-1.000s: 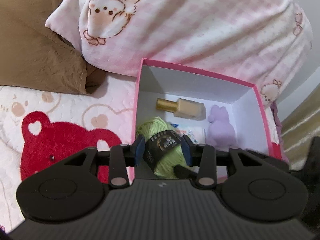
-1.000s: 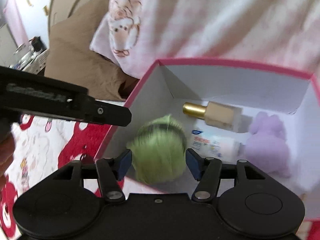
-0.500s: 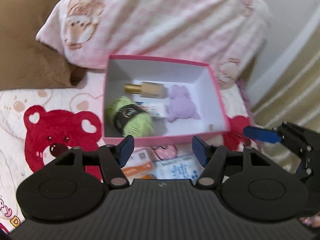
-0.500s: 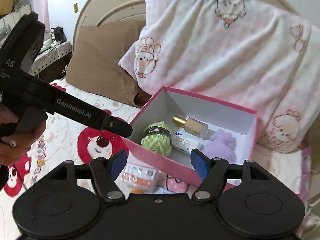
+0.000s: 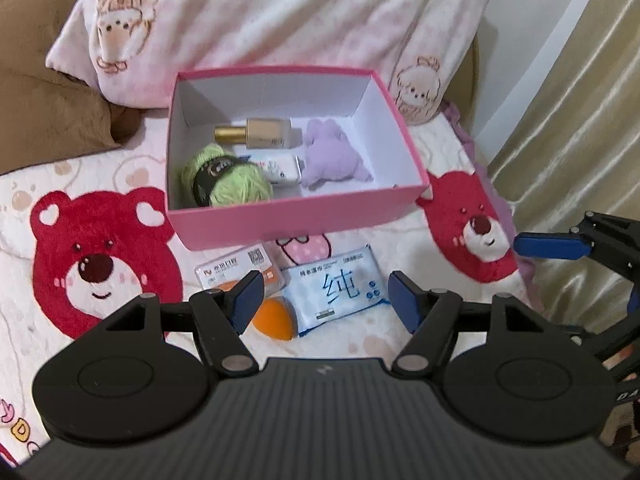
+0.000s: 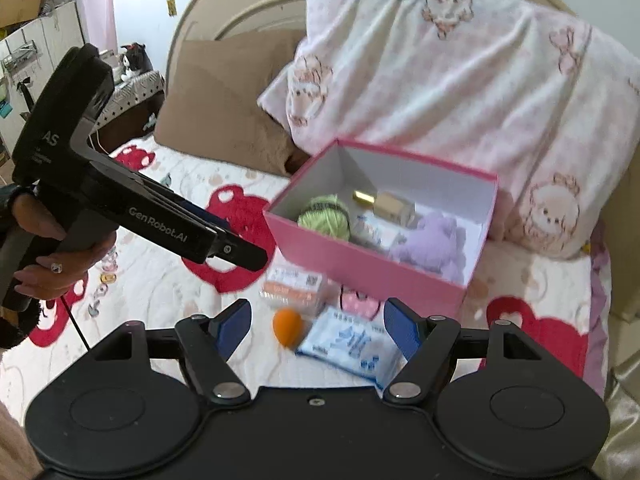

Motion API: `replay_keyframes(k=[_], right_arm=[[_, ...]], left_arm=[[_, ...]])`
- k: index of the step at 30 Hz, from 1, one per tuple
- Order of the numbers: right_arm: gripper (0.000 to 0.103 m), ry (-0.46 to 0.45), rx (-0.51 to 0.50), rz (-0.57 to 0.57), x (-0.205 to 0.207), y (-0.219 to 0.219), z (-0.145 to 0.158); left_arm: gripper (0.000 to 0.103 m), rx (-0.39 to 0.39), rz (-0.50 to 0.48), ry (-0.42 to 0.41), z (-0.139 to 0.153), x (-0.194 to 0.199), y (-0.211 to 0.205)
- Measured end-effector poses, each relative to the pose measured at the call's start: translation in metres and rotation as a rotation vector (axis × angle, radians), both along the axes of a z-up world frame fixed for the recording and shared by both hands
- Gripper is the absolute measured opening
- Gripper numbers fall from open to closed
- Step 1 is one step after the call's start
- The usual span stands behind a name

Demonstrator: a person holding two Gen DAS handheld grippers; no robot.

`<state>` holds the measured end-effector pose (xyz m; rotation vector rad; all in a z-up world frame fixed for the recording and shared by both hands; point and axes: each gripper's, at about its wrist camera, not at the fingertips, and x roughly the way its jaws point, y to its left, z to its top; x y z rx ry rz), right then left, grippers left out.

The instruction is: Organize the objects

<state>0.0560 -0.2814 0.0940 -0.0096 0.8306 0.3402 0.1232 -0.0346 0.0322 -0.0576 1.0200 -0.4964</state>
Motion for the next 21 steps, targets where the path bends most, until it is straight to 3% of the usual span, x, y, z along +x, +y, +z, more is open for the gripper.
replay_keyframes(k=[4, 9, 14, 17, 21], right_arm=[[0.077, 0.036, 0.037, -0.024, 0.003, -0.009, -0.024], [0.077, 0.029, -0.003, -0.070, 0.007, -0.017, -0.054], [0.077, 0.034, 0.001, -0.080, 0.013, -0.026, -0.078], [0.077, 0.065, 0.002, -0.063, 0.027, -0.029, -0.097], [0.077, 0.062, -0.092, -0.013, 0.043, -0.024, -0.126]], left_arm=[[0.067, -0.013, -0.010, 0.029, -0.027, 0.001, -0.007], [0.066, 0.011, -0.018, 0.053, -0.059, 0.002, -0.018], [0.064, -0.020, 0.020, 0.069, -0.089, 0.003, -0.021], [0.058, 0.002, -0.001, 0.106, -0.108, 0.005, -0.030], [0.046, 0.037, -0.010, 0.136, -0.131, 0.007, -0.044]])
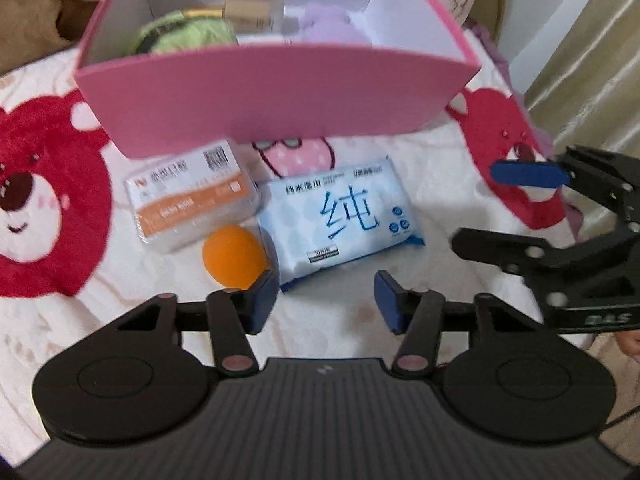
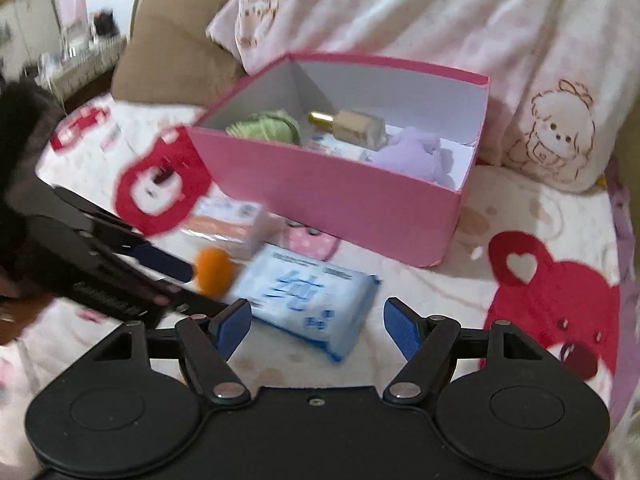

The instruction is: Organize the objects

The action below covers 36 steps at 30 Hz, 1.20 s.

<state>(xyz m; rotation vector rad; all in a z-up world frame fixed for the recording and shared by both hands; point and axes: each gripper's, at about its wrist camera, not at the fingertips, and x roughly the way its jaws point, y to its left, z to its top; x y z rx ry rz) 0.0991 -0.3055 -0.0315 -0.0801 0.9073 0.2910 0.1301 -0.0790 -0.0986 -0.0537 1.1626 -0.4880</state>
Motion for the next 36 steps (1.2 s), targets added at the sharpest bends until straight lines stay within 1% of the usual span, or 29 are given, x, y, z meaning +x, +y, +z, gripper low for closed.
replay_keyframes(k=[2, 3, 5, 6, 7, 8, 9, 10, 12, 15, 17, 20, 21, 22, 24, 25, 26, 27, 29, 30, 31, 33, 35, 36], right_arm=[[0.077, 0.008, 0.007, -0.005, 0.002, -0.003, -0.015], [0.077, 0.018, 0.027, -0.013, 0.003, -0.006, -0.024], [0.077, 0.026, 0.061, -0.040, 0.004, -0.012, -0.038], [0.073, 0.028, 0.083, -0.049, 0.004, -0.015, -0.044], [0.065, 0.025, 0.101, -0.052, 0.003, -0.018, -0.050], [0.062, 0.025, 0.109, -0.053, 0.003, -0.020, -0.054], [0.061, 0.027, 0.113, -0.057, 0.003, -0.022, -0.058], [0.058, 0.030, 0.116, -0.062, 0.004, -0.023, -0.061], [0.056, 0.037, 0.139, -0.051, 0.006, -0.023, -0.065], [0.056, 0.031, 0.160, -0.048, 0.008, -0.021, -0.067], [0.057, 0.043, 0.175, -0.040, 0.009, -0.020, -0.068], [0.059, 0.056, 0.183, -0.054, 0.010, -0.019, -0.067], [0.063, 0.050, 0.179, -0.053, 0.010, -0.018, -0.066], [0.071, 0.033, 0.168, -0.057, 0.010, -0.017, -0.066], [0.081, -0.014, 0.106, -0.046, 0.013, -0.010, -0.069], [0.081, -0.025, 0.077, -0.040, 0.015, -0.009, -0.071], [0.081, -0.020, 0.089, -0.048, 0.017, -0.011, -0.074], [0.081, -0.007, 0.126, -0.060, 0.017, -0.015, -0.075], [0.071, -0.014, 0.148, -0.058, 0.013, -0.017, -0.074], [0.059, -0.015, 0.150, -0.043, 0.012, -0.016, -0.072], [0.055, -0.014, 0.148, -0.039, 0.011, -0.015, -0.070], [0.049, -0.008, 0.139, -0.021, 0.007, -0.011, -0.065], [0.049, 0.001, 0.108, 0.003, 0.001, -0.008, -0.061], [0.049, 0.025, 0.097, 0.015, -0.001, -0.008, -0.060]], left_arm=[[0.044, 0.000, 0.017, 0.012, -0.009, 0.002, -0.002], [0.041, 0.002, 0.028, 0.016, -0.013, 0.004, -0.003], [0.041, 0.005, 0.055, 0.020, -0.020, 0.007, -0.003], [0.041, 0.003, 0.080, 0.036, -0.023, 0.009, -0.002], [0.041, -0.013, 0.109, 0.067, -0.027, 0.013, 0.001], [0.041, -0.037, 0.131, 0.090, -0.030, 0.015, 0.004], [0.041, -0.058, 0.153, 0.104, -0.032, 0.017, 0.006], [0.041, -0.072, 0.172, 0.110, -0.034, 0.018, 0.008], [0.041, -0.075, 0.195, 0.104, -0.037, 0.018, 0.007], [0.041, -0.071, 0.223, 0.097, -0.041, 0.016, 0.003], [0.042, -0.049, 0.218, 0.078, -0.041, 0.014, -0.002], [0.049, -0.032, 0.209, 0.053, -0.041, 0.013, -0.009], [0.052, -0.036, 0.215, 0.048, -0.041, 0.012, -0.011], [0.053, -0.038, 0.220, 0.043, -0.042, 0.011, -0.012], [0.053, -0.024, 0.228, 0.011, -0.041, 0.009, -0.014], [0.053, -0.019, 0.236, -0.003, -0.040, 0.007, -0.016], [0.054, -0.024, 0.252, -0.002, -0.040, 0.007, -0.016], [0.055, -0.028, 0.261, -0.005, -0.040, 0.006, -0.017], [0.054, -0.040, 0.266, -0.014, -0.041, 0.006, -0.017], [0.053, -0.048, 0.262, -0.014, -0.041, 0.005, -0.017], [0.052, -0.057, 0.260, -0.013, -0.041, 0.005, -0.016], [0.052, -0.101, 0.242, 0.012, -0.042, 0.004, -0.014], [0.052, -0.139, 0.223, 0.041, -0.041, 0.001, -0.010], [0.052, -0.153, 0.209, 0.054, -0.039, -0.002, -0.010]])
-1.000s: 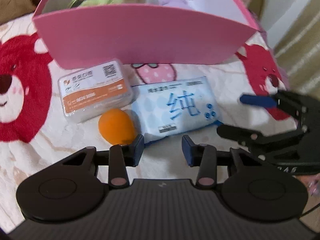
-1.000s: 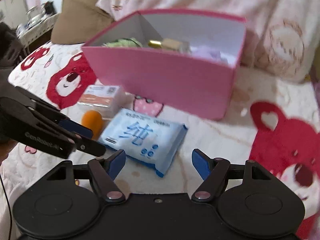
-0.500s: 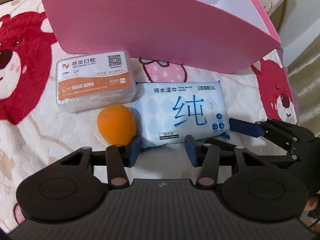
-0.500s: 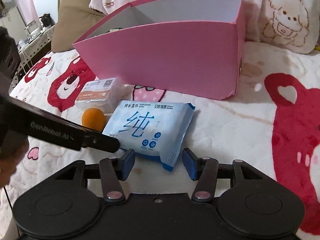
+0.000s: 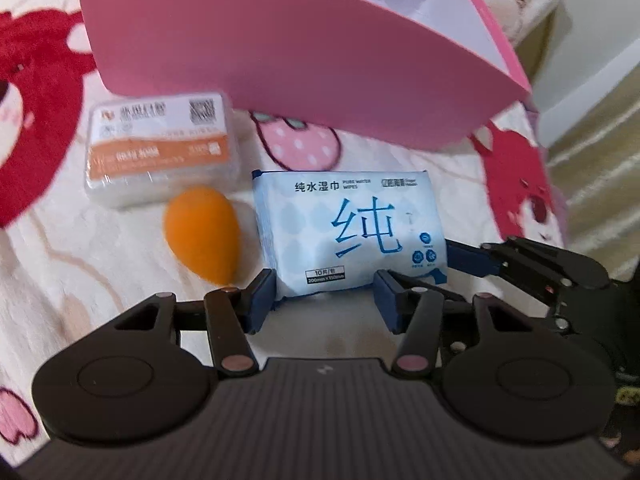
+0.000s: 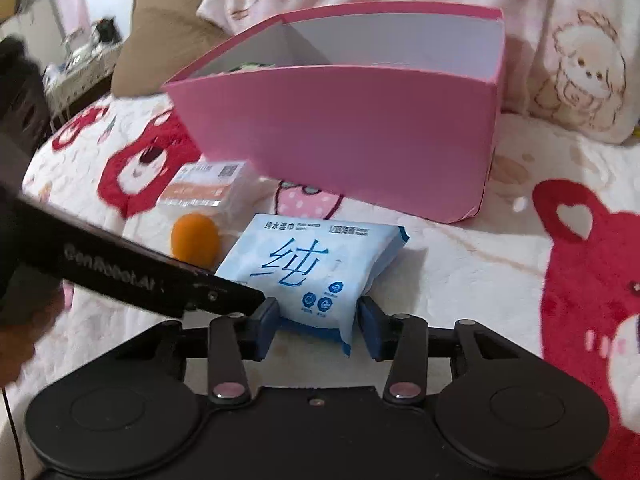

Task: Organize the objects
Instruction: 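Close the right tool on the edge of the wipes pack, then lift the wipes pack and carry it over the pink box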

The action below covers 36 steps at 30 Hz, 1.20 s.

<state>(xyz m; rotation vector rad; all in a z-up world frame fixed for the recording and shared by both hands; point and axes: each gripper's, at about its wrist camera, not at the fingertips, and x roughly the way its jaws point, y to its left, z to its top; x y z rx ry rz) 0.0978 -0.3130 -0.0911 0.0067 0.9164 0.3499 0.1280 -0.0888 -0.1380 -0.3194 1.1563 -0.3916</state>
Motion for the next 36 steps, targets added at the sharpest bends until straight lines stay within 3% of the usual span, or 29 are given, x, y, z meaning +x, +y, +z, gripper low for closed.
replay_keyframes(k=[5, 8, 11, 13, 14, 16, 19, 21, 24, 29, 33, 36], right_arm=[[0.057, 0.053, -0.014, -0.019, -0.011, -0.009, 0.005], [0.062, 0.040, 0.005, -0.066, -0.008, -0.018, 0.006], [0.062, 0.042, 0.079, -0.109, -0.004, -0.027, 0.007], [0.048, 0.035, 0.099, -0.101, -0.004, -0.027, 0.007], [0.048, 0.027, 0.080, -0.100, -0.004, -0.025, 0.007], [0.035, 0.018, 0.012, -0.107, -0.003, -0.019, 0.004], [0.034, 0.023, -0.004, -0.117, -0.001, -0.019, 0.001], [0.035, 0.036, -0.008, -0.121, 0.001, -0.019, -0.002], [0.048, 0.061, 0.007, -0.143, 0.001, -0.026, -0.004], [0.052, 0.110, 0.147, -0.126, 0.001, -0.034, -0.008], [0.052, 0.069, 0.083, -0.075, -0.004, -0.019, -0.005], [0.053, 0.073, 0.090, -0.090, -0.003, -0.020, -0.006]], left_arm=[[0.049, -0.069, -0.011, 0.047, -0.001, -0.008, 0.005], [0.049, -0.022, 0.044, -0.002, -0.002, -0.004, 0.010], [0.041, 0.004, 0.036, -0.029, -0.005, 0.000, 0.013], [0.031, -0.015, 0.026, -0.016, -0.011, 0.003, 0.016], [0.029, -0.037, 0.033, -0.010, -0.012, 0.003, 0.018], [0.029, -0.055, 0.040, -0.009, -0.014, 0.003, 0.019], [0.028, -0.059, 0.034, -0.006, -0.012, 0.000, 0.016], [0.028, -0.048, 0.031, -0.013, -0.010, -0.001, 0.012], [0.028, -0.038, 0.029, -0.028, -0.011, -0.002, 0.008], [0.028, -0.034, 0.019, -0.045, -0.012, -0.002, 0.005], [0.029, -0.052, 0.016, -0.046, -0.014, -0.003, 0.009], [0.028, -0.057, 0.008, -0.052, -0.013, -0.004, 0.010]])
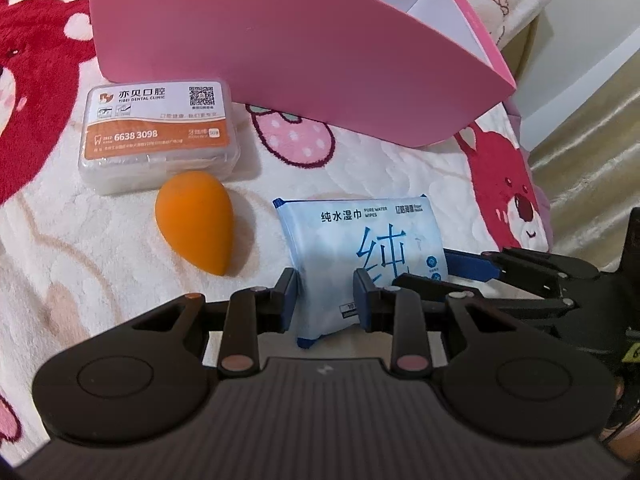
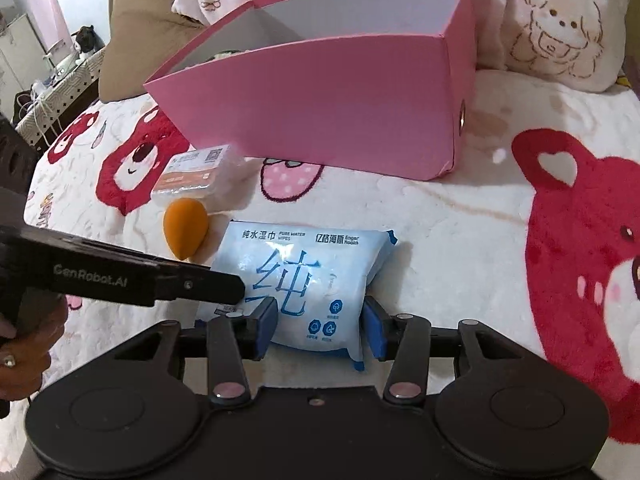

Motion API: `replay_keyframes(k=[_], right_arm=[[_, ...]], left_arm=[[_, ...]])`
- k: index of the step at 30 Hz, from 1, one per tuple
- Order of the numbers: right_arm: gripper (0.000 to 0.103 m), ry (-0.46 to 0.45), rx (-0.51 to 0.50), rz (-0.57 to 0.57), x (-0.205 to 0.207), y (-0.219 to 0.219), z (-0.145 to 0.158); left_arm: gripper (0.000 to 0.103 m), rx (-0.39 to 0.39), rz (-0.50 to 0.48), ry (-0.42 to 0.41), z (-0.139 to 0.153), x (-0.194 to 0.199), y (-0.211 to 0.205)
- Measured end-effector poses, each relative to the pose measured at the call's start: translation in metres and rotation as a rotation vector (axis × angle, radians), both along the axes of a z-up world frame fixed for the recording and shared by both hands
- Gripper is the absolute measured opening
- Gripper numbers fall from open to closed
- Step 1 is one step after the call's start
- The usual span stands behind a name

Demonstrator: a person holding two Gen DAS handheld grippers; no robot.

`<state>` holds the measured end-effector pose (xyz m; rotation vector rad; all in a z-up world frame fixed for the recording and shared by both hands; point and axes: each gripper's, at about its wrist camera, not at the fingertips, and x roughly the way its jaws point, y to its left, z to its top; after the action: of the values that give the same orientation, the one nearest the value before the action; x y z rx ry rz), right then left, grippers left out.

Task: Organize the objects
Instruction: 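Lift the wipes pack and carry it over the pink box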

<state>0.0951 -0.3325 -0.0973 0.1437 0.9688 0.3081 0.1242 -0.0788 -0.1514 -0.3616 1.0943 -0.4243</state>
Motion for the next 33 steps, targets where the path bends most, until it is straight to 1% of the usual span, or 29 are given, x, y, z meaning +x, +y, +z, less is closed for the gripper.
replay_keyframes(k=[5, 8, 10, 13, 15, 16, 19, 22, 24, 26, 28, 33], right_arm=[[0.055, -0.005, -0.011, -0.003, 0.000, 0.002, 0.001], [0.055, -0.028, -0.047, 0.026, -0.004, 0.009, 0.005], [0.056, -0.026, -0.052, 0.022, -0.009, 0.011, 0.010], [0.061, -0.052, -0.069, 0.026, -0.017, 0.017, 0.021], [0.063, -0.078, -0.082, 0.048, -0.023, 0.024, 0.032], [0.064, -0.088, -0.086, 0.057, -0.025, 0.028, 0.037], [0.067, -0.121, -0.086, 0.071, -0.037, 0.038, 0.052], [0.069, -0.152, -0.095, 0.063, -0.046, 0.045, 0.063], [0.069, -0.186, -0.116, 0.060, -0.051, 0.050, 0.074], [0.069, -0.214, -0.120, 0.051, -0.054, 0.054, 0.088], [0.069, -0.216, -0.120, 0.040, -0.054, 0.055, 0.102], [0.068, -0.228, -0.056, 0.026, -0.044, 0.051, 0.140]], left_arm=[[0.028, 0.006, -0.012, -0.011, 0.002, -0.001, -0.001], [0.028, -0.007, -0.015, -0.013, 0.005, -0.002, -0.001], [0.028, -0.019, -0.021, -0.014, 0.008, -0.005, 0.000], [0.029, -0.041, -0.036, -0.006, 0.016, -0.013, 0.003], [0.030, -0.047, -0.045, 0.016, 0.022, -0.019, 0.005], [0.030, -0.037, -0.055, 0.023, 0.025, -0.023, 0.005], [0.030, -0.019, -0.055, 0.003, 0.037, -0.035, 0.009], [0.030, -0.058, -0.046, 0.008, 0.049, -0.042, 0.019], [0.030, -0.069, -0.056, -0.004, 0.061, -0.046, 0.022], [0.030, -0.049, -0.077, -0.039, 0.079, -0.047, 0.024], [0.030, -0.024, -0.110, -0.085, 0.099, -0.045, 0.024], [0.030, 0.034, -0.161, -0.187, 0.151, -0.034, 0.028]])
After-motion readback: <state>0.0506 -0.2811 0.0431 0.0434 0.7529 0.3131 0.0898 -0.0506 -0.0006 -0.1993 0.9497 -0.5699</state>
